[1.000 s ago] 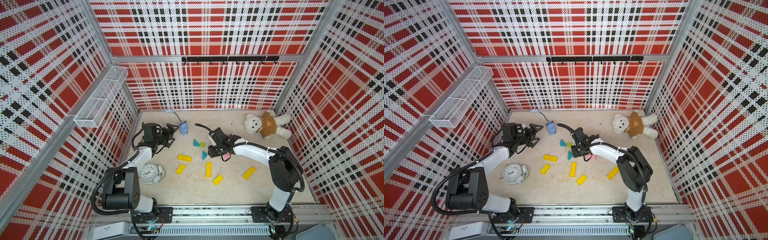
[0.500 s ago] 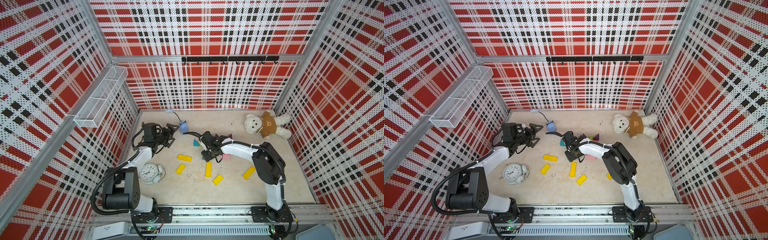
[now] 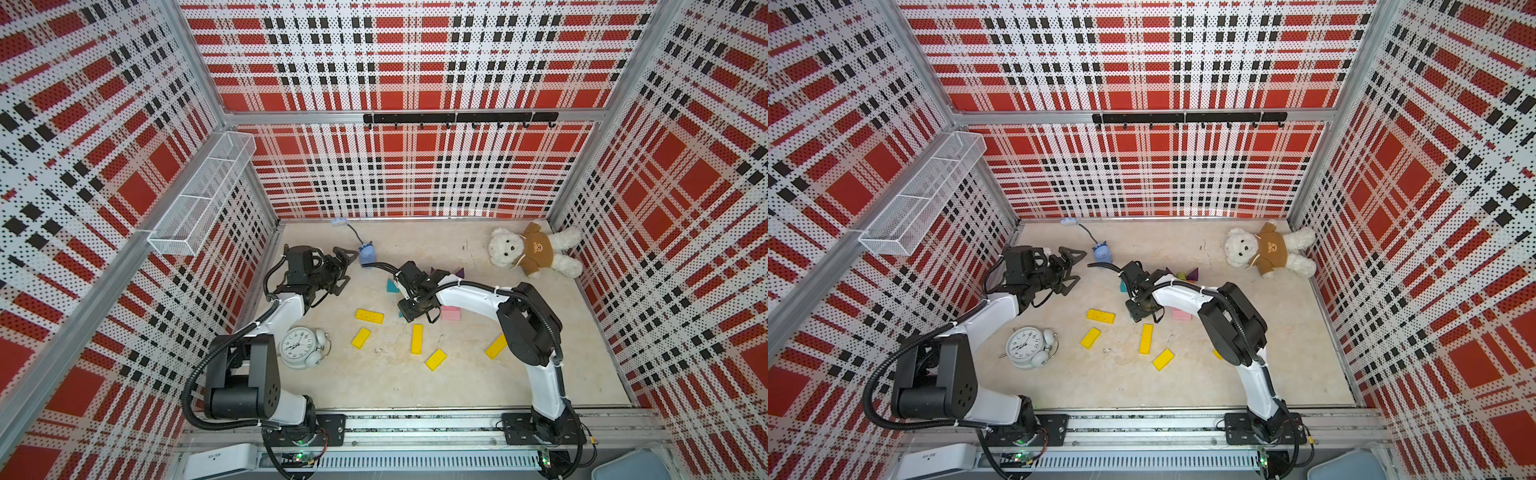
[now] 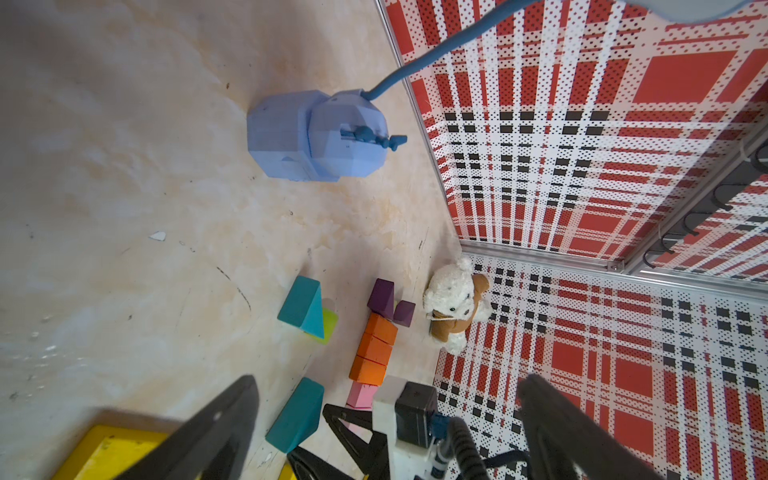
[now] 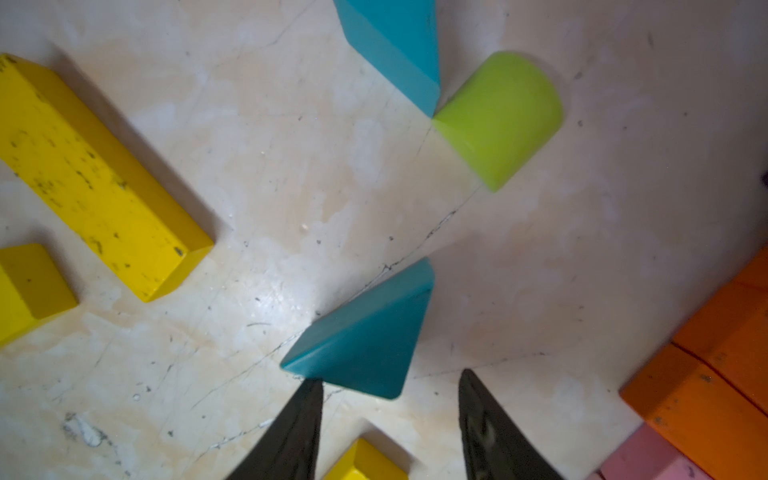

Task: Assemble a carrot with building blocks
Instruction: Pick up the building block from the center of the board.

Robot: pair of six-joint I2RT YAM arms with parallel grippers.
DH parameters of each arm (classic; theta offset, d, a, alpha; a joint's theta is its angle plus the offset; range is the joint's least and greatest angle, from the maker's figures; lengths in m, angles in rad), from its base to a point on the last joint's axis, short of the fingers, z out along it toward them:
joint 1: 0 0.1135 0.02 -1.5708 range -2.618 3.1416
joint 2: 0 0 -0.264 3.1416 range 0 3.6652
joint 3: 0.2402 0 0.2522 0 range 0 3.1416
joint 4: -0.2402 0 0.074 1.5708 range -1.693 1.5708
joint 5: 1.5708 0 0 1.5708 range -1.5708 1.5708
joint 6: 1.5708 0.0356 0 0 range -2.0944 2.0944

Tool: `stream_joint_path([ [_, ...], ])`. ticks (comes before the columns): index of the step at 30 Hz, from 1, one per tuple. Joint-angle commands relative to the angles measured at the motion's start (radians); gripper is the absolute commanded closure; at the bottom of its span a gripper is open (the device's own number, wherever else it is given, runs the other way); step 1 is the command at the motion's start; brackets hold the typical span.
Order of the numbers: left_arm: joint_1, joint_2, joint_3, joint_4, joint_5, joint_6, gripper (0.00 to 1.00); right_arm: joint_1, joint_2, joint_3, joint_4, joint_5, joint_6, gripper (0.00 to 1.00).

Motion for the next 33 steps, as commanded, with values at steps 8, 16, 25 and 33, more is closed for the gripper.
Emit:
stream_joint_path([
  [8,-0.003,0.001,0.006,0.018,0.002,0.002,0.00,0.034,0.051,0.084,-0.024,0.048,0.058,0.38],
  [16,-0.004,0.000,0.006,0.019,0.003,0.001,0.00,0.041,0.095,0.121,-0.051,0.051,0.053,0.39],
  [25,-0.007,0.003,0.006,0.019,0.003,-0.001,0.01,0.043,0.120,0.138,-0.038,0.071,0.070,0.44],
  [33,-0.007,0.004,0.006,0.019,0.002,0.001,0.00,0.042,0.117,0.136,-0.042,0.091,0.088,0.50],
])
